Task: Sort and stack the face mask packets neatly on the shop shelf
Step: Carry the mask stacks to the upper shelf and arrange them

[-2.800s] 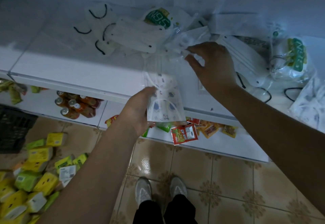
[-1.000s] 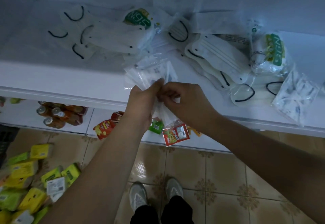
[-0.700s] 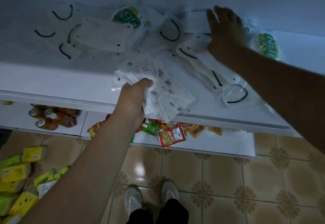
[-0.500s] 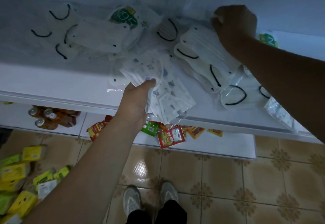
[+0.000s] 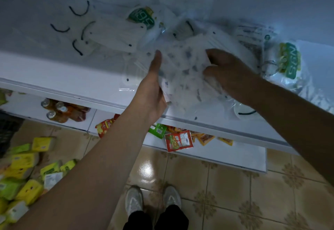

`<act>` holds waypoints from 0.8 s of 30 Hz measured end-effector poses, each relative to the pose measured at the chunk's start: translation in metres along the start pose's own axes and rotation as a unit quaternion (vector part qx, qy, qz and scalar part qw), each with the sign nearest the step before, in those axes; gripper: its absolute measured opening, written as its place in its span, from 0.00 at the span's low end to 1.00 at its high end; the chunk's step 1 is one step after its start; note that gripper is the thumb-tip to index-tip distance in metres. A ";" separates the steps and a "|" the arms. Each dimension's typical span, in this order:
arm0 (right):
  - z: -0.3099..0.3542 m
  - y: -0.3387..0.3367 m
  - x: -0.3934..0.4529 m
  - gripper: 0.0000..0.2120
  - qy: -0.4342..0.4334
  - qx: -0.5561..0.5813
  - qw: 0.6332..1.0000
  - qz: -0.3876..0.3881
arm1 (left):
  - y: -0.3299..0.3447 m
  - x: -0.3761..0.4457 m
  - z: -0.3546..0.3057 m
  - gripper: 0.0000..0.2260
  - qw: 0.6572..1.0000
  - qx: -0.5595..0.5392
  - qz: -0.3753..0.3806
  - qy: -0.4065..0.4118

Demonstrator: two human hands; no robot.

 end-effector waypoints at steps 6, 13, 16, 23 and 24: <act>0.025 -0.011 0.052 0.20 -0.183 -0.360 0.888 -0.220 | -0.018 0.008 0.000 0.11 0.979 0.149 -0.131 0.048; 0.036 -0.016 0.152 0.14 -0.106 -0.542 0.805 -0.218 | -0.025 0.012 -0.003 0.06 0.975 0.173 -0.135 0.031; 0.030 -0.007 0.133 0.10 -0.146 -0.544 0.789 -0.248 | -0.025 0.010 -0.002 0.09 0.977 0.164 -0.139 0.017; 0.020 0.042 -0.024 0.21 -0.307 -0.416 0.821 -0.243 | -0.020 0.004 -0.002 0.21 0.997 0.030 -0.072 0.018; 0.012 0.049 -0.038 0.23 -0.304 -0.419 0.829 -0.211 | -0.019 0.002 -0.003 0.26 0.999 0.007 -0.035 0.014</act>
Point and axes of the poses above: each hand's wrist, its own x-axis towards the middle knuckle, its own y-axis out of the palm, z = x × y, the point moved 4 cm from there along x, towards the middle knuckle, and after that the axes turned 2 degrees about -z, right-handed, at the moved point
